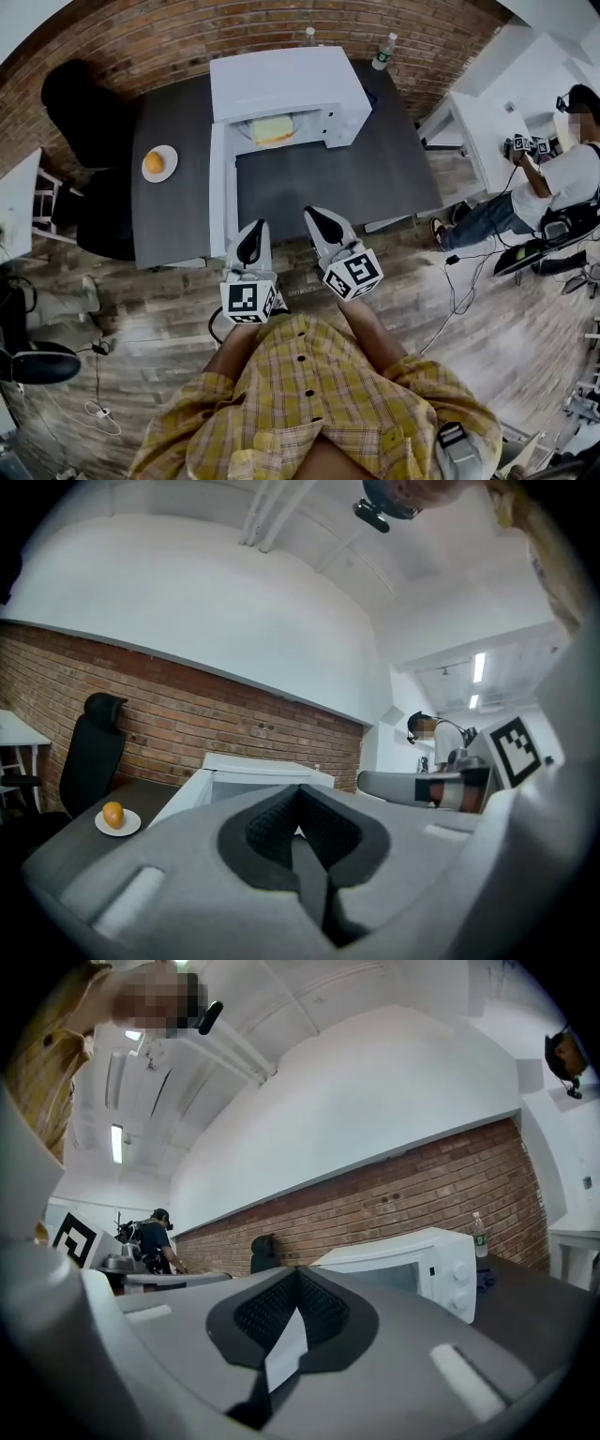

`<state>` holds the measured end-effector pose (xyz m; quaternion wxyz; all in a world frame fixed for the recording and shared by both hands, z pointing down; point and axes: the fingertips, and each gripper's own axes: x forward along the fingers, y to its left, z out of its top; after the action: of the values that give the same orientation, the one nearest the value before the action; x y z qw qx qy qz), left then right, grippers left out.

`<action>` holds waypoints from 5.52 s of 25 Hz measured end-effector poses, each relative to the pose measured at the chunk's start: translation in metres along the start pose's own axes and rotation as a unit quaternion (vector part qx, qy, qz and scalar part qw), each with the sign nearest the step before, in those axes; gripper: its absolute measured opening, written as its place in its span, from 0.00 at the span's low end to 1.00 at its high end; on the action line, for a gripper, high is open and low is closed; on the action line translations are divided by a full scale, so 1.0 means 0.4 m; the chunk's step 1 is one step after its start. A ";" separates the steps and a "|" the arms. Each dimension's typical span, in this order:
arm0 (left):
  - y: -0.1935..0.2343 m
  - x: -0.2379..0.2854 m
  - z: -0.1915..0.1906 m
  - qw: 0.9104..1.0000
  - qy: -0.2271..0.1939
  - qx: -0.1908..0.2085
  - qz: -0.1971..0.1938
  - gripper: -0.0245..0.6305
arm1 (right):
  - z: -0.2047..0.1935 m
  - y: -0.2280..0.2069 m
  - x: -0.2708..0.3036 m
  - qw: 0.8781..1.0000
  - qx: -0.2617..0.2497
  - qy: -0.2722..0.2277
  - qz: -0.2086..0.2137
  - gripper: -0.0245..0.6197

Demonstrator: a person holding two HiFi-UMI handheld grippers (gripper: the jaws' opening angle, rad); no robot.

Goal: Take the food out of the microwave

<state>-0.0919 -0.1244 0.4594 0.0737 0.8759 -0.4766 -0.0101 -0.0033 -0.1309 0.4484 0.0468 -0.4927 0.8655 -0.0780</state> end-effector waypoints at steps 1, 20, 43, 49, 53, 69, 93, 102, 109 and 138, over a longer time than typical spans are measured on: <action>0.004 0.010 0.002 1.000 0.000 -0.001 -0.005 0.04 | -0.001 0.000 0.012 1.000 0.003 -0.002 0.001 0.04; 0.019 0.120 -0.016 1.000 0.019 0.015 0.000 0.04 | -0.075 -0.131 0.104 0.992 0.124 0.014 -0.005 0.04; 0.073 0.201 -0.046 0.996 0.032 0.036 0.079 0.04 | -0.351 -0.335 0.317 0.885 0.459 0.070 0.036 0.07; 0.094 0.206 -0.055 0.995 0.037 0.031 0.092 0.04 | -0.422 -0.391 0.376 0.833 0.551 0.056 0.015 0.12; 0.109 0.207 -0.066 0.994 0.041 0.025 0.100 0.04 | -0.471 -0.432 0.401 0.808 0.587 0.049 -0.009 0.16; 0.135 0.246 -0.068 0.995 0.036 0.015 0.089 0.04 | -0.518 -0.515 0.518 0.765 0.641 0.001 -0.062 0.18; 0.195 0.259 -0.066 0.993 0.041 0.018 0.111 0.04 | -0.587 -0.558 0.616 0.741 0.664 -0.003 -0.099 0.19; 0.209 0.255 -0.070 0.992 0.046 0.020 0.114 0.04 | -0.587 -0.560 0.634 0.743 0.660 -0.010 -0.113 0.14; 0.214 0.255 -0.082 0.992 0.055 0.018 0.114 0.04 | -0.590 -0.569 0.627 0.758 0.642 -0.005 -0.117 0.05; 0.122 0.240 -0.079 0.996 0.045 0.034 0.068 0.04 | -0.451 -0.484 0.445 0.753 0.655 -0.029 -0.058 0.07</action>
<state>-0.0775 -0.2272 0.5024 0.0661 0.8430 -0.5314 0.0505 0.0411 -0.3655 0.6603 0.3787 -0.3927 0.5710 -0.6135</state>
